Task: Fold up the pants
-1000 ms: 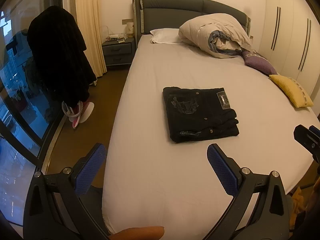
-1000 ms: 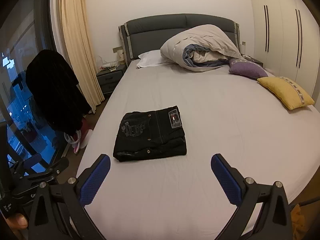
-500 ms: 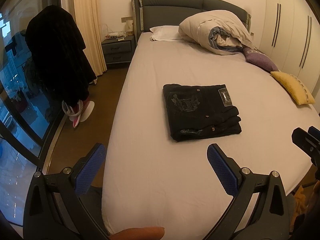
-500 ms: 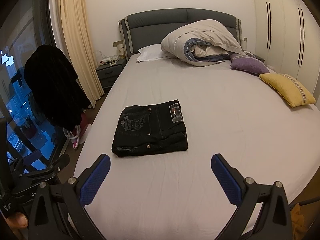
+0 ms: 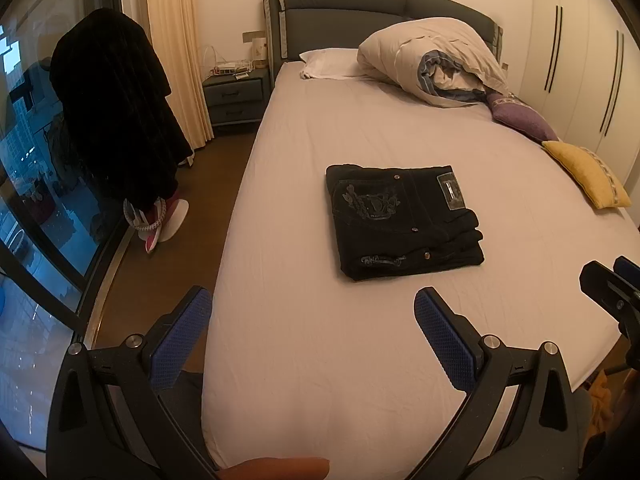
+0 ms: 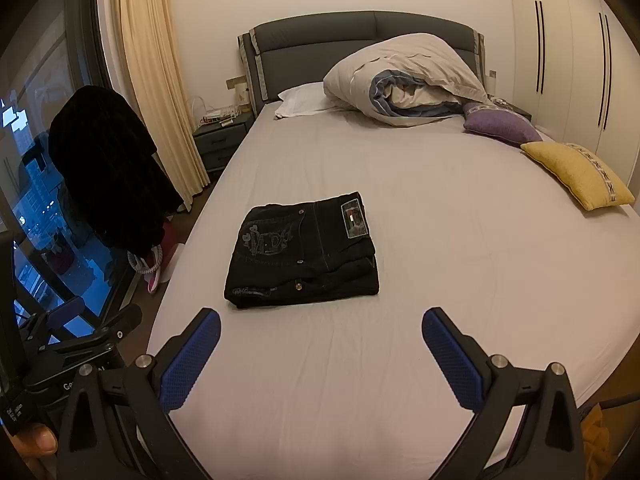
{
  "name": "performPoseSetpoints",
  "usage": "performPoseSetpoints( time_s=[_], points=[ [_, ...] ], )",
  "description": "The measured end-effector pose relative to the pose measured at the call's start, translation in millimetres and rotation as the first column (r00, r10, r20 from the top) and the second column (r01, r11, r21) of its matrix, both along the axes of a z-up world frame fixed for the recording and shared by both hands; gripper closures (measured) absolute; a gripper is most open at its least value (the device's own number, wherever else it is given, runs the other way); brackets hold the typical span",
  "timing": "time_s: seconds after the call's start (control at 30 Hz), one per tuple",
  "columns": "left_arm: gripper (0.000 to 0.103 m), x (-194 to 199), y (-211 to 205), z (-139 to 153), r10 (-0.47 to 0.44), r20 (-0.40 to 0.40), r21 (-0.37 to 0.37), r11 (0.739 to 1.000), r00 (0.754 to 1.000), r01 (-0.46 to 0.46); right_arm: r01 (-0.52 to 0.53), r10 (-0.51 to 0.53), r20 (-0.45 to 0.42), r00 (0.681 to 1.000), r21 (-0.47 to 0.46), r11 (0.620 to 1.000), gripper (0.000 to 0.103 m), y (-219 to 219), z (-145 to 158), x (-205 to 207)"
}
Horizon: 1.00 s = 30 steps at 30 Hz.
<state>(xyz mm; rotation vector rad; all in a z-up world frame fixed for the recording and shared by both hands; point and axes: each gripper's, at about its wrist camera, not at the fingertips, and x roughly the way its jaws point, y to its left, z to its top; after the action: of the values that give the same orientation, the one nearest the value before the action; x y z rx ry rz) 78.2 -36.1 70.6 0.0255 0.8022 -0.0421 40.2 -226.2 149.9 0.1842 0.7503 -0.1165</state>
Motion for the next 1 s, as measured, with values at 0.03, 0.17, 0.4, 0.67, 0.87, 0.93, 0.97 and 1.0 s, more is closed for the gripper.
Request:
performPoseSetpoints(
  time_s=[0.03,0.17,0.4,0.67,0.87,0.93,0.97,1.0],
  points=[
    [0.000,0.1,-0.1,0.3,0.000,-0.001,0.000,1.000,1.000,0.000,0.000,0.000,-0.001,1.000,0.000,1.000,0.000,0.2,-0.7,-0.2],
    [0.000,1.4,1.5,-1.8,-0.002,-0.005,-0.004,1.000,1.000,0.002,-0.003,0.003,-0.004,1.000,0.002,1.000,0.000,0.1,-1.7,-0.7],
    [0.000,1.4,1.8,-1.7,-0.001,-0.005,-0.003,1.000,1.000,0.001,-0.006,0.006,-0.009,1.000,0.005,1.000,0.000,0.7,-3.2,0.9],
    [0.000,1.4,2.0,-2.1,-0.002,-0.010,-0.007,1.000,1.000,0.002,-0.009,0.009,-0.011,1.000,0.009,1.000,0.000,1.4,-5.2,0.6],
    [0.000,-0.5,-0.2,-6.5,-0.002,-0.015,-0.011,1.000,1.000,0.002,-0.011,0.011,-0.012,1.000,0.011,1.000,0.000,1.8,-6.7,0.6],
    [0.000,-0.2,-0.2,-6.4,-0.005,-0.014,-0.009,1.000,1.000,0.005,-0.011,0.011,-0.012,1.000,0.010,1.000,0.000,1.7,-6.6,0.9],
    [0.000,0.1,0.3,-5.8,-0.005,-0.013,-0.009,1.000,1.000,0.005,-0.011,0.011,-0.013,1.000,0.011,1.000,0.000,1.8,-6.8,0.8],
    [0.000,-0.1,0.0,-6.2,-0.005,-0.013,-0.008,1.000,1.000,0.005,-0.010,0.010,-0.013,1.000,0.012,1.000,0.000,2.0,-7.0,0.7]
  ],
)
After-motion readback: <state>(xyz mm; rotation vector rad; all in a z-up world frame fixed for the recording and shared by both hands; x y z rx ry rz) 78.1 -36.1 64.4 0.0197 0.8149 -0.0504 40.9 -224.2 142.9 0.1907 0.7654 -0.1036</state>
